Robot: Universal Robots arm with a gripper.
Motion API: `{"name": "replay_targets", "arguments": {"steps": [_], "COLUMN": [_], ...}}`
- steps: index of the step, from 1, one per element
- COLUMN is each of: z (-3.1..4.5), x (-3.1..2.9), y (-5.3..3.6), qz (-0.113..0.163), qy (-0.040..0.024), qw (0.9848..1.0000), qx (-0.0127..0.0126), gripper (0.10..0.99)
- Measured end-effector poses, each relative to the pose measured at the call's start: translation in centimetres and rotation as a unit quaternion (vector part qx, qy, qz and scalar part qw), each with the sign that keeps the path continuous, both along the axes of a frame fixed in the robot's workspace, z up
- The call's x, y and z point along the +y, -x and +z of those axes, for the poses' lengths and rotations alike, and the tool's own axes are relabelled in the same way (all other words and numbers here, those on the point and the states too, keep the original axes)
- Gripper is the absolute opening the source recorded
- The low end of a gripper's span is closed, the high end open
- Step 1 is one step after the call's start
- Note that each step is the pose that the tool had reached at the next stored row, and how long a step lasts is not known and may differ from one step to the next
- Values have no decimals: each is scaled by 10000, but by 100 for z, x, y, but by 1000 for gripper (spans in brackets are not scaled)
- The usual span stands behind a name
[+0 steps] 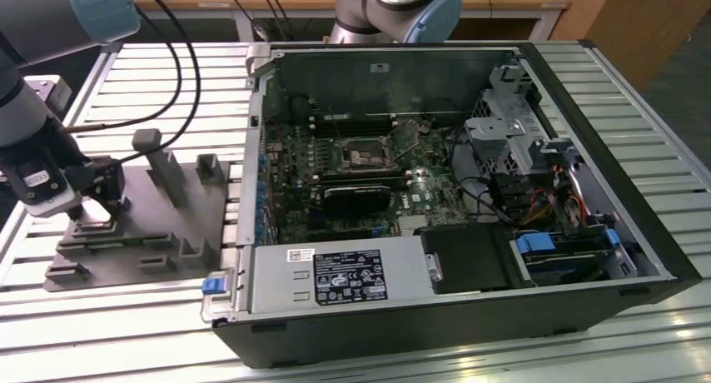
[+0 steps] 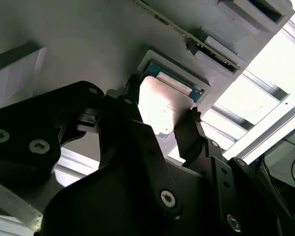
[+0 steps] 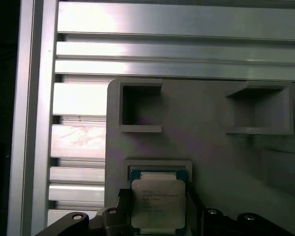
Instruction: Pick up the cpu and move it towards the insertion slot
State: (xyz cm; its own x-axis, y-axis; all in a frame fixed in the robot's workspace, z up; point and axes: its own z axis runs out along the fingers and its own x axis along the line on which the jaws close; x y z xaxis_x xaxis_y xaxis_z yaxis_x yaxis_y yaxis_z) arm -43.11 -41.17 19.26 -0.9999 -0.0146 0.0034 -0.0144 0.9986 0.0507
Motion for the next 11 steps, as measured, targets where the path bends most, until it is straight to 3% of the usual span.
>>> {"name": "replay_targets", "arguments": {"steps": [11], "z": [36], "x": [0], "y": [0], "qz": [0], "qy": [-7], "qw": [10000], "qx": [0], "gripper": [533]}}
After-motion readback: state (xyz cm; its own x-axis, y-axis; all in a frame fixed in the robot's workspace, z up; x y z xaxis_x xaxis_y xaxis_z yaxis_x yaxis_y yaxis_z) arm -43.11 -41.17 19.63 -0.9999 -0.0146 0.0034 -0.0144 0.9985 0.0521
